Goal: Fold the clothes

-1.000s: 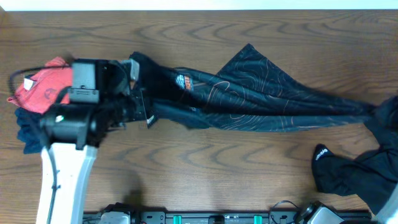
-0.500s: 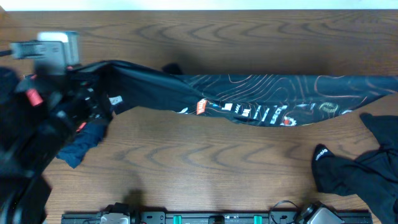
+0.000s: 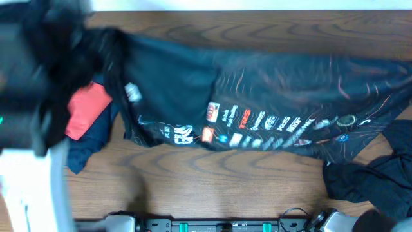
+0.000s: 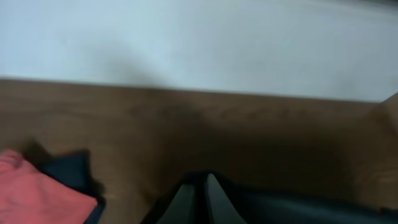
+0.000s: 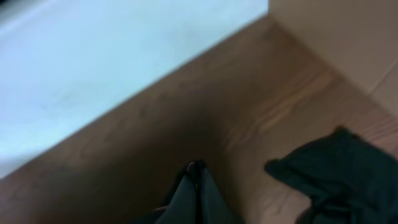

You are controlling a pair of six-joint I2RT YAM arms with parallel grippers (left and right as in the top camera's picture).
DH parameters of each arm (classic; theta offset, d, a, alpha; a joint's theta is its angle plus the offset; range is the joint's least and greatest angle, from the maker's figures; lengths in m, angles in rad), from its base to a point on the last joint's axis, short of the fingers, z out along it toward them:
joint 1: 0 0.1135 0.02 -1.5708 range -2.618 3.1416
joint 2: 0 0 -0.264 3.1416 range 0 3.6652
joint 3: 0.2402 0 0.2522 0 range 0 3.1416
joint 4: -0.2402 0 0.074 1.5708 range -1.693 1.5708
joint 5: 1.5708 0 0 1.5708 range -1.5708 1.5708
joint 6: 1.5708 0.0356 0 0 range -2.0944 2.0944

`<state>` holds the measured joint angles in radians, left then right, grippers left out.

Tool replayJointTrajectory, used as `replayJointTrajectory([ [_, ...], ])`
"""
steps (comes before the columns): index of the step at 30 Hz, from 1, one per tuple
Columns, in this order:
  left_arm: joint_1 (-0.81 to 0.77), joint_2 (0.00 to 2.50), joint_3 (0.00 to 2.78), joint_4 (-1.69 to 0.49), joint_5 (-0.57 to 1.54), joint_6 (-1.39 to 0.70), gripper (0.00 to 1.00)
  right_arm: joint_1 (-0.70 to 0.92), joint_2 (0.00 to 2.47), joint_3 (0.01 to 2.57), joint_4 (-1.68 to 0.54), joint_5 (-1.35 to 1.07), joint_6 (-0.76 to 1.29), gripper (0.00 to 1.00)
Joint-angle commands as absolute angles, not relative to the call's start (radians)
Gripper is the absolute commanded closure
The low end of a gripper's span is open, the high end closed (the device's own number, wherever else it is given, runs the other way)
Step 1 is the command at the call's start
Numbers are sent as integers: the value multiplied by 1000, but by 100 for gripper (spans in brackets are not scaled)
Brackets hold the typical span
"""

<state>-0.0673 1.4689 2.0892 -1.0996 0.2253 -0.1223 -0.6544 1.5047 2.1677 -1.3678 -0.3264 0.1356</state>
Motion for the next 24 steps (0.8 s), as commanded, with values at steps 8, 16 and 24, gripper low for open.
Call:
replayJointTrajectory([
  [8,-62,1895,2084,-733,333,-109,94,-456,1900,2158,-1100,-331,169,99],
  [16,-43,1905,2167,-257,359,-297,94,-427,1905,2249,-800,-331,381,99],
  [24,56,1893,2445,-388,426,-320,94,-461,1881,2486,-938,-204,329,99],
])
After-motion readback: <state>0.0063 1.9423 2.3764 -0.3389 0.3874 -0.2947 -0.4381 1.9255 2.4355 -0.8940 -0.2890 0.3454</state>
